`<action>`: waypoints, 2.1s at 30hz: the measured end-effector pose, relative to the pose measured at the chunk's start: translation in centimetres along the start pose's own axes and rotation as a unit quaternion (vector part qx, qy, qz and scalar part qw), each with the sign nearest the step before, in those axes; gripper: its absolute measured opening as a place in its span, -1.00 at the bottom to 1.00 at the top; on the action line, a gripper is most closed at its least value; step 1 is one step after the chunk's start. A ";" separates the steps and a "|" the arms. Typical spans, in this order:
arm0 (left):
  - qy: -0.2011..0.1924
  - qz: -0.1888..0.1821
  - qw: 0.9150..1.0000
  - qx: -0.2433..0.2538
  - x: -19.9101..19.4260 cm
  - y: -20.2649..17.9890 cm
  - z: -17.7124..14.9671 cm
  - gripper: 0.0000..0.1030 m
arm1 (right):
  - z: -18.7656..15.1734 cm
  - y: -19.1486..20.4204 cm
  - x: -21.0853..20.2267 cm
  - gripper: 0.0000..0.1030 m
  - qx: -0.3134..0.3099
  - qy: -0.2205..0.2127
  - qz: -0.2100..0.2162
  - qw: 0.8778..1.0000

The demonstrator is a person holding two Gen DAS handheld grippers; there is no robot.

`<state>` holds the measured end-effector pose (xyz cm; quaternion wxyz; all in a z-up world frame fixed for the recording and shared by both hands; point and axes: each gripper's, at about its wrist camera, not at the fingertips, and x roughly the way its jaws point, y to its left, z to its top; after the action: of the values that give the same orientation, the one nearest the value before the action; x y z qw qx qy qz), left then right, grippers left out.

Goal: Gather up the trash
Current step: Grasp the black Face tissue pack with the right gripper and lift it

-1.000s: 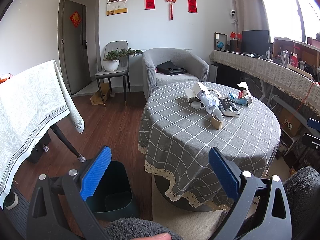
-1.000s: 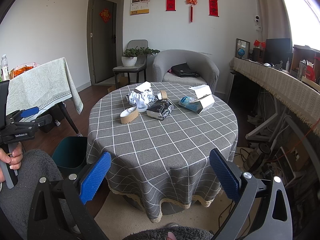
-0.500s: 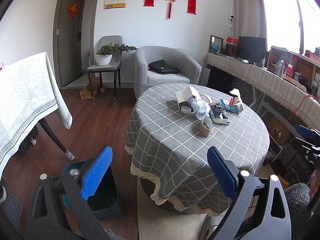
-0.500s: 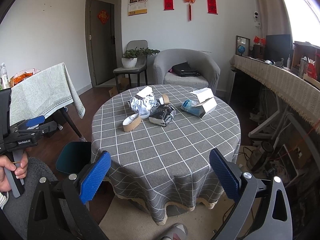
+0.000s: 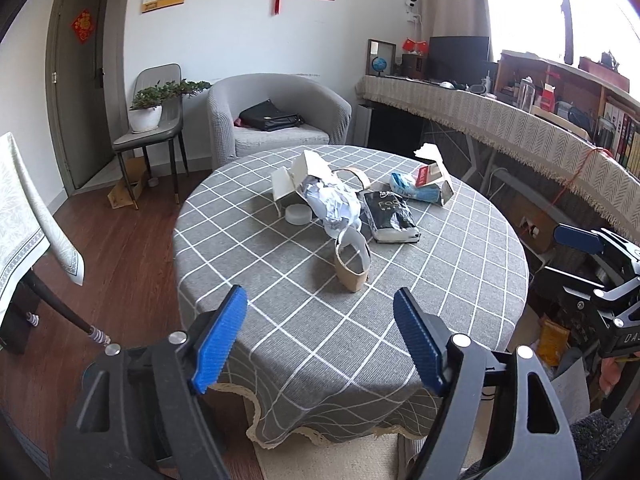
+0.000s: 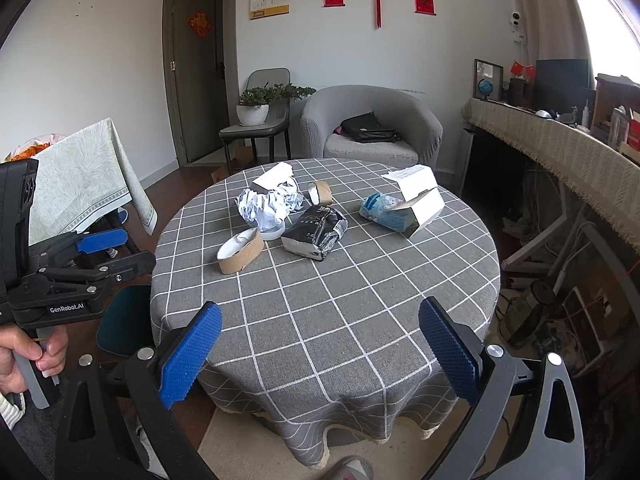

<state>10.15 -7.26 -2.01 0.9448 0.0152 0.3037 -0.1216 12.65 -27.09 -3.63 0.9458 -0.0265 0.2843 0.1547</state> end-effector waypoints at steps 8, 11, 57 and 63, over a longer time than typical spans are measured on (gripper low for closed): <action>0.026 -0.020 0.999 0.008 5.4 -1.4 1.3 0.35 | 1.6 -1.3 3.9 0.93 0.012 0.008 0.014 1.000; 0.044 -0.025 0.999 0.007 7.5 -1.5 1.7 0.16 | 2.6 -1.9 5.5 0.93 0.027 0.015 0.017 0.999; 0.022 -0.011 0.999 -0.043 1.6 11.2 1.4 -0.41 | 6.8 1.7 17.5 -0.01 0.105 0.114 -0.120 0.980; 0.031 0.011 0.997 -0.066 1.0 14.7 0.4 -0.41 | 9.5 3.8 14.6 -0.02 0.076 0.052 -0.118 0.989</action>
<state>14.71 6.73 -2.97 0.9353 -0.0403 0.3398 -0.0900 28.05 -18.09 -3.54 0.9405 0.0045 0.3392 0.0184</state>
